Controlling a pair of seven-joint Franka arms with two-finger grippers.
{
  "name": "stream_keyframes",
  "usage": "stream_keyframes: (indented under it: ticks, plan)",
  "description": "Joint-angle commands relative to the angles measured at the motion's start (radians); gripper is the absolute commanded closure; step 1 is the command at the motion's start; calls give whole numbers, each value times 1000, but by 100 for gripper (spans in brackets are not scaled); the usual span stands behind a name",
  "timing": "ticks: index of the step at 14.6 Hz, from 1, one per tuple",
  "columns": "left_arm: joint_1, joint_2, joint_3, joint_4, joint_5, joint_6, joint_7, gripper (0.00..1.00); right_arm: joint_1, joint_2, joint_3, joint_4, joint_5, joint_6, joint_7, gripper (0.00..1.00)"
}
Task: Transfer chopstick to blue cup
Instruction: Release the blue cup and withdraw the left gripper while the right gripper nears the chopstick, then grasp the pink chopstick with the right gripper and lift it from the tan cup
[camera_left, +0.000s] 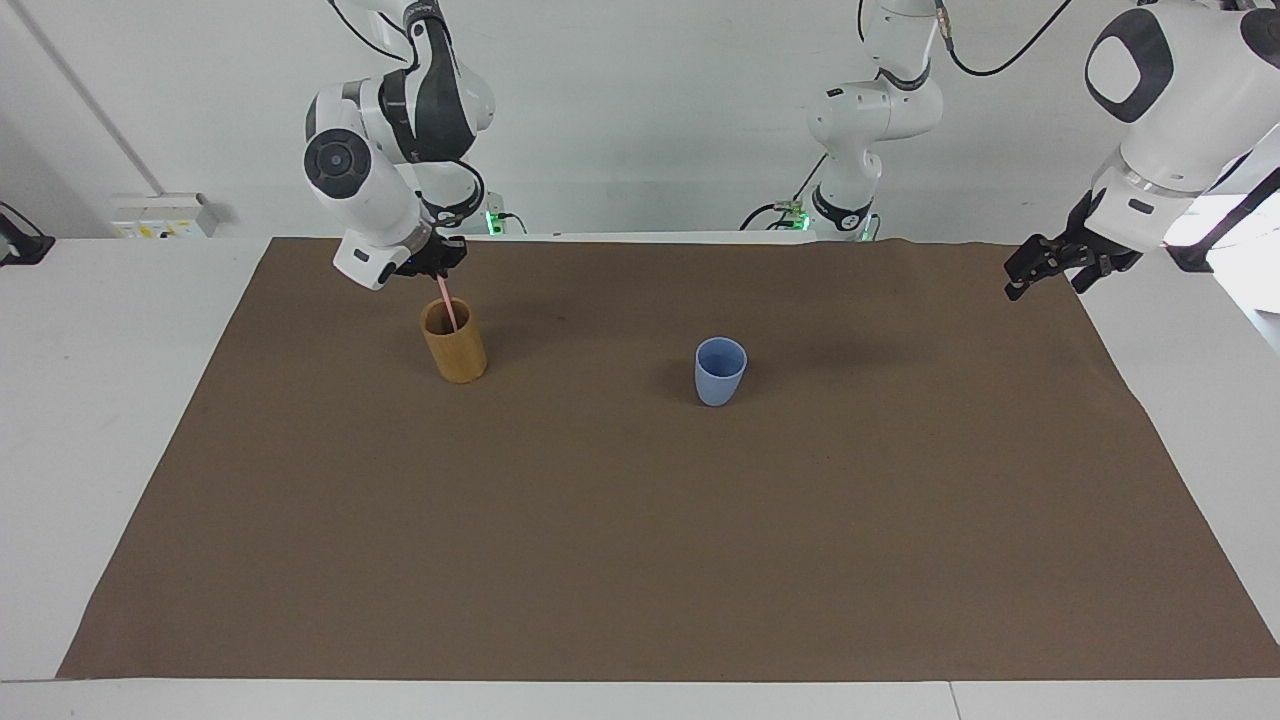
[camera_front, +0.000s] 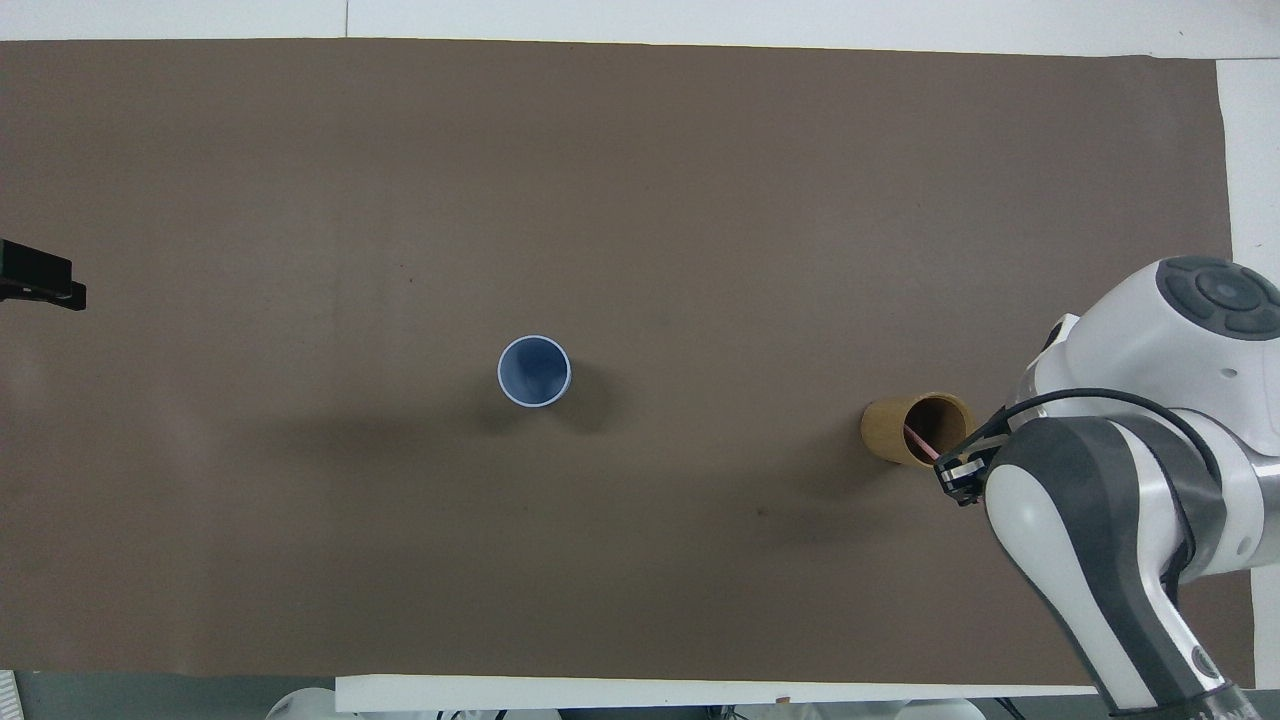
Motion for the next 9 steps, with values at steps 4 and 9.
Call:
stream_keyframes:
  ticks: [4, 9]
  plan:
    - [-22, 39, -20, 142, 9, -96, -60, 0, -22, 128, 1, 355, -21, -286, 4, 100]
    - [-17, 23, -11, 110, 8, -92, -67, 0, 12, 312, 21, 868, 31, -619, 119, 100]
